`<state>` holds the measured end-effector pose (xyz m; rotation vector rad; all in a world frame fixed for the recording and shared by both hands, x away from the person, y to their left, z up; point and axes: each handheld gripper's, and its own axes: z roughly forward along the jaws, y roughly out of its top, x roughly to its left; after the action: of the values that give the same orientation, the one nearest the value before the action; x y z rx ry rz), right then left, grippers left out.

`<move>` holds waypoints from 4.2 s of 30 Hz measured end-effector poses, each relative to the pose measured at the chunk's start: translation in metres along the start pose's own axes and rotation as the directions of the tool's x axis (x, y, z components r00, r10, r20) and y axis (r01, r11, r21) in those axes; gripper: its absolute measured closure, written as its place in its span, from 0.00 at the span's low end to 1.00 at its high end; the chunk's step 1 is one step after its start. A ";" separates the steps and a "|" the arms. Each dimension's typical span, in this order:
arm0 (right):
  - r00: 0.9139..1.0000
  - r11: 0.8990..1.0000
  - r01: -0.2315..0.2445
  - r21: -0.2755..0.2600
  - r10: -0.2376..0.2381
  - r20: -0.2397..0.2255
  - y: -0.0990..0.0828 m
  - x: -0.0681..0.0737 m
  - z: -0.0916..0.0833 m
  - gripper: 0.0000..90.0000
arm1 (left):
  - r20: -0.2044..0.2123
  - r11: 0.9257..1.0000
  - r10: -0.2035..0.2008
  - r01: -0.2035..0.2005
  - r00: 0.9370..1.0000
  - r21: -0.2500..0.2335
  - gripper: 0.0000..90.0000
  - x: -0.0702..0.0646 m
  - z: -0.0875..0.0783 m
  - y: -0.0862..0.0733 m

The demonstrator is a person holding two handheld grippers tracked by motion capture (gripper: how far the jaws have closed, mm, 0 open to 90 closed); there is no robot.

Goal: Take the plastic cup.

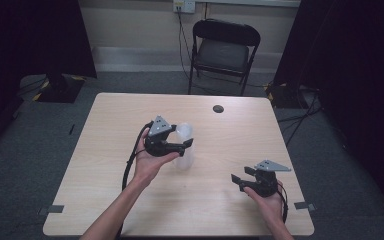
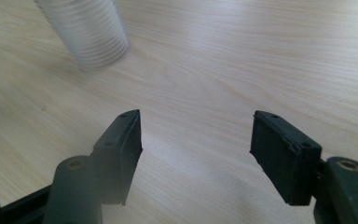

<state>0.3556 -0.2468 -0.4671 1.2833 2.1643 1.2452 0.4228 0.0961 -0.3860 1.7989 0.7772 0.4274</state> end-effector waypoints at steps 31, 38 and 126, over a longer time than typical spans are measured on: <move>1.000 1.000 0.006 0.005 -0.006 -0.019 -0.001 0.001 0.002 0.37 | -0.008 0.996 0.007 -0.007 1.000 0.092 0.18 0.013 0.038 -0.023; 1.000 1.000 0.004 0.003 -0.004 -0.018 -0.001 0.001 0.002 0.37 | -0.023 0.995 0.045 -0.043 0.999 0.094 0.32 0.007 0.041 -0.024; 1.000 1.000 -0.025 0.007 0.025 0.002 -0.010 -0.003 -0.009 0.36 | 0.009 0.986 0.052 -0.050 0.999 -0.157 0.38 0.006 -0.011 0.035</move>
<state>0.3458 -0.2558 -0.4708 1.3180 2.1590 1.2463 0.4302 0.1005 -0.3502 1.6757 0.6715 0.4964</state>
